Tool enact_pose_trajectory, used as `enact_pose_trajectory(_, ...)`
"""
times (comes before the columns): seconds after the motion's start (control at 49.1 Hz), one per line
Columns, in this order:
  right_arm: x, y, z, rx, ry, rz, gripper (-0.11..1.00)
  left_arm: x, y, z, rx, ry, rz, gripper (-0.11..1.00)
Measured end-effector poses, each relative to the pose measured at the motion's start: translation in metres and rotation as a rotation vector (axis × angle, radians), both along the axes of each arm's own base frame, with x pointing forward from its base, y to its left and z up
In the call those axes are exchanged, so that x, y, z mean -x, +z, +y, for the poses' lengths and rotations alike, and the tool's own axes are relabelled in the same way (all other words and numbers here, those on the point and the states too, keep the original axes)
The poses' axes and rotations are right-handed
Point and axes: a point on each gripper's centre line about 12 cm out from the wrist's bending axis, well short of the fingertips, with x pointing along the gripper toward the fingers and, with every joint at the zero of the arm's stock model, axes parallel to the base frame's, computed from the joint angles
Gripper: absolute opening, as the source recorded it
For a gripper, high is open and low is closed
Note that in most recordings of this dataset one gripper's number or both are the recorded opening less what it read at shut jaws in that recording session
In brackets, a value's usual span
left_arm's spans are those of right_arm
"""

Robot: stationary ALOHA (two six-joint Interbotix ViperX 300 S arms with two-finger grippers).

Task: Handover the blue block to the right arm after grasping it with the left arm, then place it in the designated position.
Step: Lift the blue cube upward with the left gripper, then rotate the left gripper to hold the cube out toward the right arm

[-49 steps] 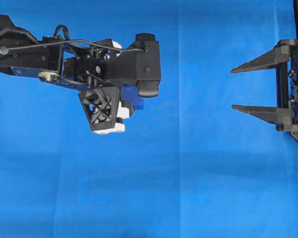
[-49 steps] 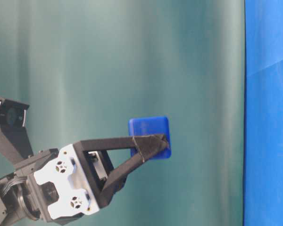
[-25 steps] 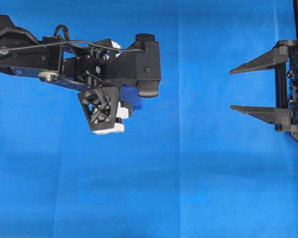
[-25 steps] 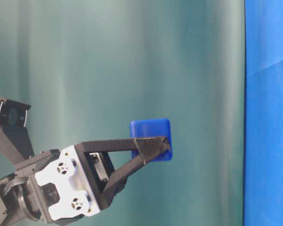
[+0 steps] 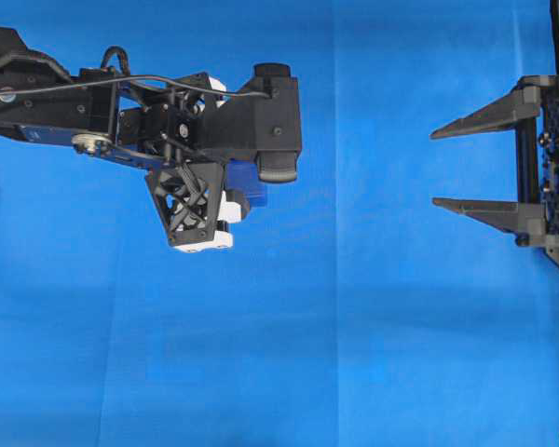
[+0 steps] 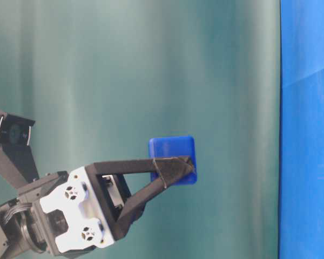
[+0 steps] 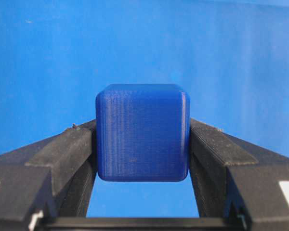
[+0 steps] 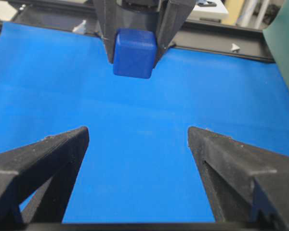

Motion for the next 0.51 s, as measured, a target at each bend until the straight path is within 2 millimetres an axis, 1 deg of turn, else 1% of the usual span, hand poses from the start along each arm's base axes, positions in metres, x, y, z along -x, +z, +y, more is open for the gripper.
enact_pose_trajectory(0.366, 0.0000, 0.0000, 0.0000, 0.000, 0.000, 0.000, 0.97, -0.0006, -0.0004, 0.0000, 0.000, 0.000, -0.002, 0.49)
enact_pose_trajectory(0.509, 0.0000, 0.0000, 0.0000, 0.000, 0.000, 0.000, 0.97, 0.0017, -0.0011, 0.0000, 0.000, -0.001, -0.029, 0.49)
